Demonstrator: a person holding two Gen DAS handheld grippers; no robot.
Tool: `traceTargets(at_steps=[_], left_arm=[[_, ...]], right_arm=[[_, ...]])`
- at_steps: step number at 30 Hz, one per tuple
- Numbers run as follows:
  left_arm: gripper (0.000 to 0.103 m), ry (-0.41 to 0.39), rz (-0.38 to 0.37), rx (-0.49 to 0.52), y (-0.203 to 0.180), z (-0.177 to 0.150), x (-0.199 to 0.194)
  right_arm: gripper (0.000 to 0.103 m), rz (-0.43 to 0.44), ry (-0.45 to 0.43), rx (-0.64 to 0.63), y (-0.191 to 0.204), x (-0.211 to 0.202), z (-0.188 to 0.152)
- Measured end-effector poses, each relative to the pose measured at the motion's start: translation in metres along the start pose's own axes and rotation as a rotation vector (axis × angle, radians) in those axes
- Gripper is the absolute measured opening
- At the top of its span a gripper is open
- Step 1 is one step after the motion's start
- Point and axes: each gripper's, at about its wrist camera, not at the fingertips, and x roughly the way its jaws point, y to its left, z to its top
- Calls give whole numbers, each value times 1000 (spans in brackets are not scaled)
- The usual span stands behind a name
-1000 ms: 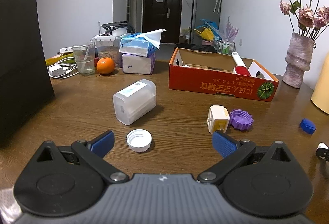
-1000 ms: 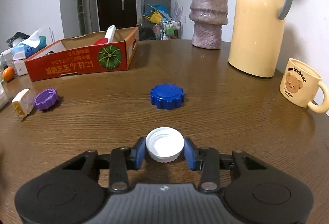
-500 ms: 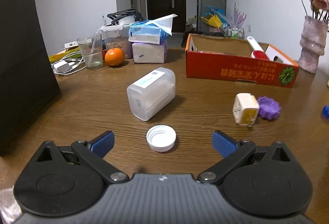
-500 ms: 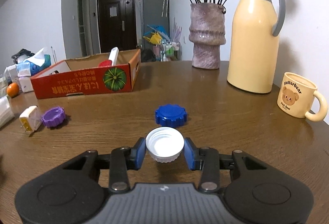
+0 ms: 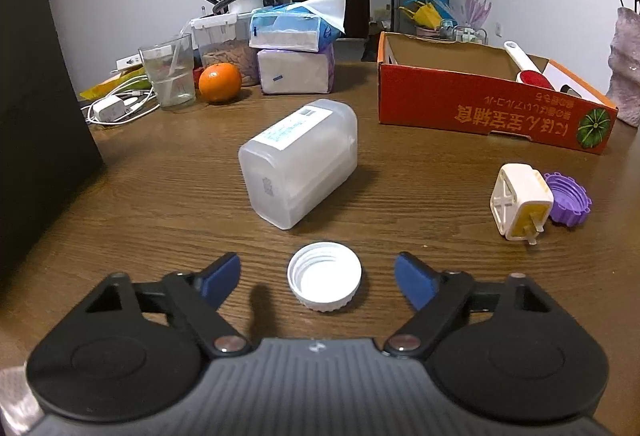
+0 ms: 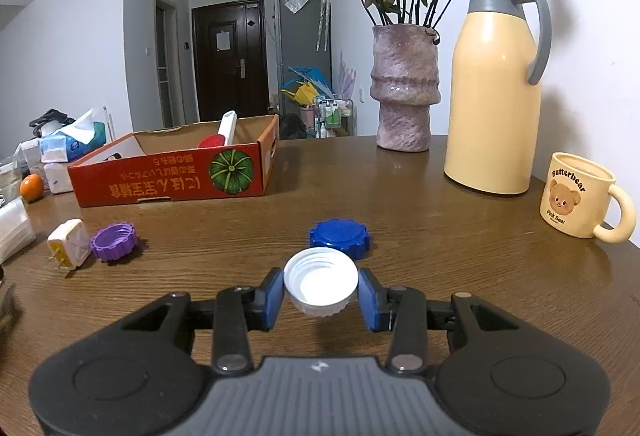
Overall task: Organize rigid objects
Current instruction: 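Grasp the second white bottle cap with the left gripper, then carry both white caps with both grippers over the cardboard box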
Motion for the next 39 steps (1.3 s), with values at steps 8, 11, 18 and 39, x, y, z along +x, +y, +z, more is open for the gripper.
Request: traceTargets(at_steps=[8,11,18,39], left_arm=[[45,33,-54,-19,2,-2,8],[41,26,-76,-25,4,-3,6],[41,-12,-88,-33,5,-3,-4],[41,-147,-182,6,-26,21,-56]], right_arm=[[39,10,-11,-5,2,-3,-2],[39,11,-13,-6,3,-4,-2],[39,19,-20,-8,8,-8,-4],[39,98,-79,-81,44,-22,25]])
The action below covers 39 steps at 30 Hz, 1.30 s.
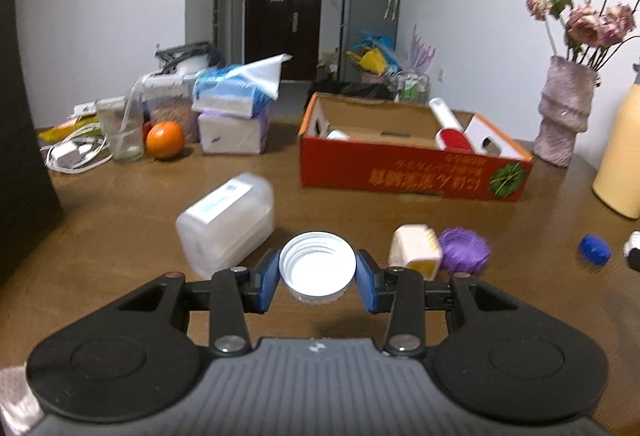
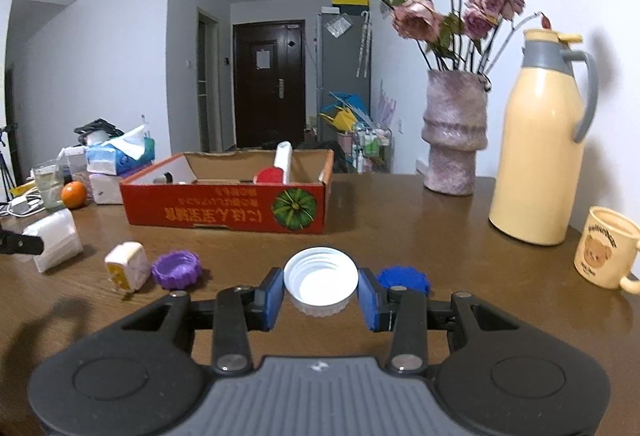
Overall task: Organize rigid objects
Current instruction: 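Carry both white caps with both grippers over the cardboard box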
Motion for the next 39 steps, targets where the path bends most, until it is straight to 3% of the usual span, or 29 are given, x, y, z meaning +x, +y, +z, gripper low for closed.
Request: traceTargets(at_steps=[20,39], left_arm=[[41,-93,-84,-20,-51,50,11],[41,-137,-31,-36,-70,87,73]], right_arm=[[39,94,-81,3,46,29,50],[39,104,-107,53,54,109,85]])
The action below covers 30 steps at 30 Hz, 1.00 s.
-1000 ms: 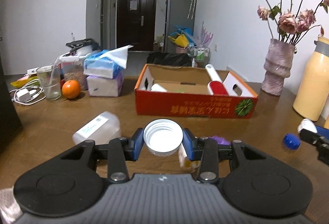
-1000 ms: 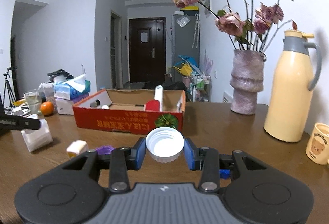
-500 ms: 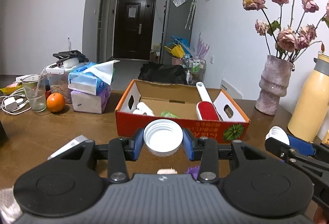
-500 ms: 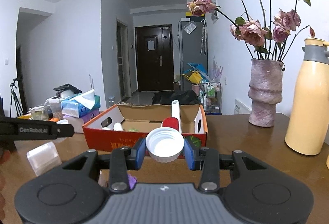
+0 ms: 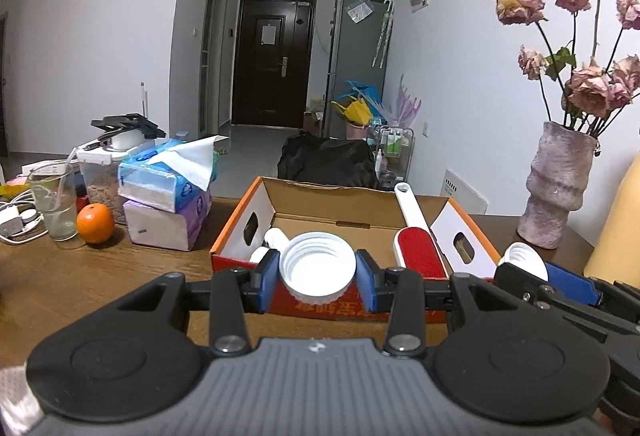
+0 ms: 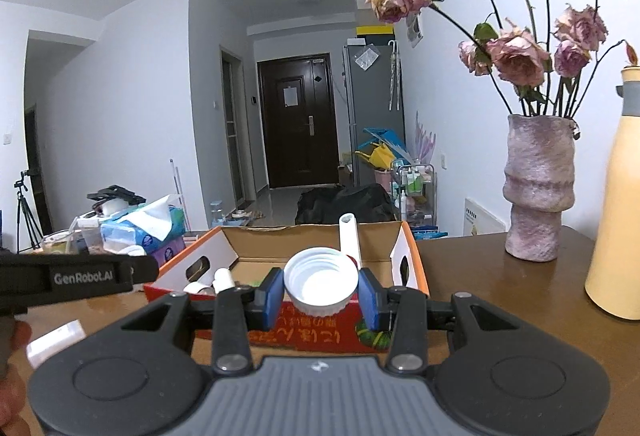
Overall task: Organize rigid objects
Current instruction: 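Carry both white caps with both grippers over the cardboard box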
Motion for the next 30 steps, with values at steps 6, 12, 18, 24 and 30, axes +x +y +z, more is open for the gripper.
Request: traceTargets(at_steps=[6,12,18,24,30], left_arm=[[41,4,5,-3,-2,7,27],[41,5,14,-13,0,16,52],[41,6,27,-11,1,25,75],[41,5,42,-2,1,32,96],[41,12,49,-1,4,37,118]], right_arm=[[39,8,2,15,-3,29,9],[39,20,14,11,0,57,14],[39,27,18,-8,4,81,18],[39,30,20,-16,6,103,22],[39,31,32,-21,9,126,24]])
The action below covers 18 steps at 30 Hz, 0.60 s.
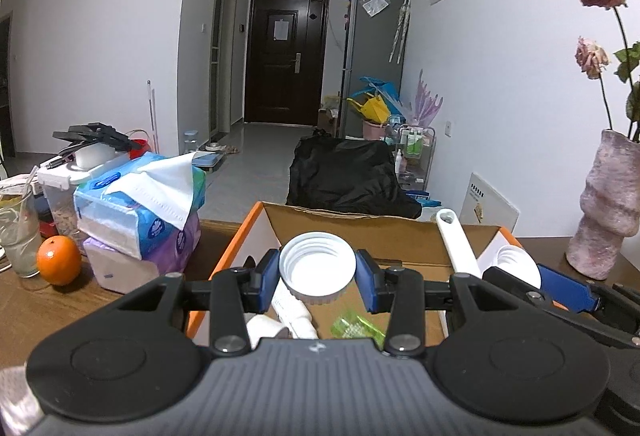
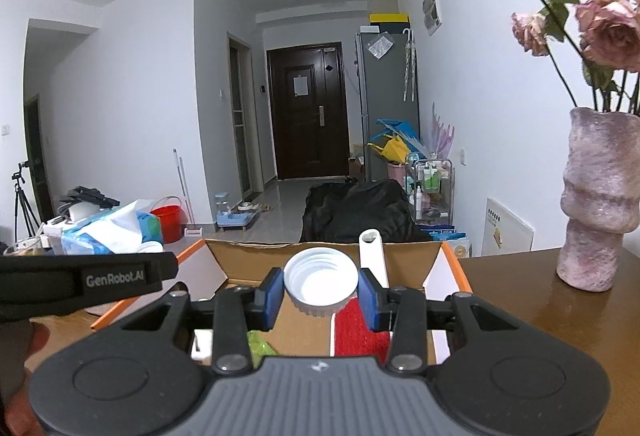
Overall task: Organize rigid objects
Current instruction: 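Carry both white caps with both grippers over the cardboard box, then open both grippers to drop the white caps into the box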
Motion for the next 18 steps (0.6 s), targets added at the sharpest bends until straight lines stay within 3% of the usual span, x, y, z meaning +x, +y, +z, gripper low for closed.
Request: traceTargets(at_steps=[18], left_arm=[[41,36,46,21,7,8,52]], right_arm=[[39,-10,65,-15,5,58,1]])
